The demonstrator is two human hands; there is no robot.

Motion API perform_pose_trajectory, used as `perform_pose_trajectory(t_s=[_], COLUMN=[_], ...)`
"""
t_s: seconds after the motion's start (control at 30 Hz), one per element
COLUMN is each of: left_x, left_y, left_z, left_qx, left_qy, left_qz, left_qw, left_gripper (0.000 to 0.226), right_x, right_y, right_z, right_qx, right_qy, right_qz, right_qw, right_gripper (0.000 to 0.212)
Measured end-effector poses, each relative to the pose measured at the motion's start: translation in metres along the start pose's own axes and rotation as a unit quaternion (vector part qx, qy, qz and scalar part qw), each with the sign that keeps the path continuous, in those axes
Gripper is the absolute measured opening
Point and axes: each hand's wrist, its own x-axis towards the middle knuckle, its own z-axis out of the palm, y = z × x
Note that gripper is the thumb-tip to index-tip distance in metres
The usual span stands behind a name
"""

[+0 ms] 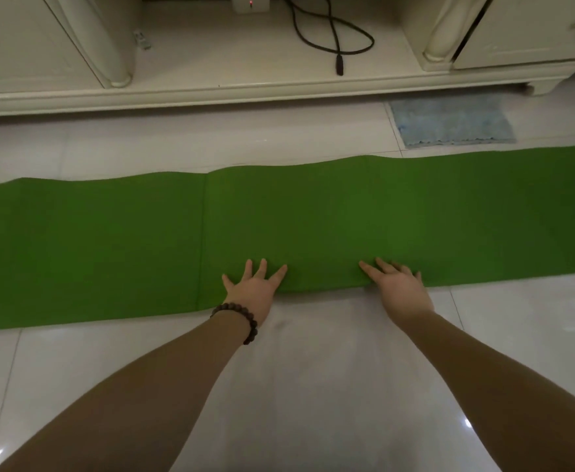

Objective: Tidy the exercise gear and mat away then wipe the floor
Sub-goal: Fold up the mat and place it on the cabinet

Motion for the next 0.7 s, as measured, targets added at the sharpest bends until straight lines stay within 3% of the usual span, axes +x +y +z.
perform_pose_trajectory(t_s=[0.23, 0.47, 0.6, 0.7], left_x=[-0.053, -0.095, -0.11, -0.112], left_y=[0.014, 0.033, 0.035, 0.046], left_z=[0.041, 0.084, 0.115, 0.133], left_qx=[-0.029, -0.049, -0.039, -0.012], left_qy=[-0.053, -0.075, -0.023, 0.074], left_qz=[-0.004, -0.015, -0.023, -0.018], left_qw=[0.998, 0.996, 0.999, 0.997], left_gripper=[0.112, 0.109, 0.1, 0.082], right_x=[-0.055, -0.107, -0.118, -0.121], right_y=[0.003, 0.012, 0.018, 0.026], right_z=[0.02, 0.044, 0.058, 0.074], right_qx=[-0.011, -0.049, -0.047, -0.05], right_qy=[-0.061, -0.073, -0.056, 0.01], right_qz=[-0.026, -0.062, -0.057, -0.087], right_qw=[0.998, 0.994, 0.996, 0.995], right_gripper=[0.083, 0.082, 0.076, 0.07])
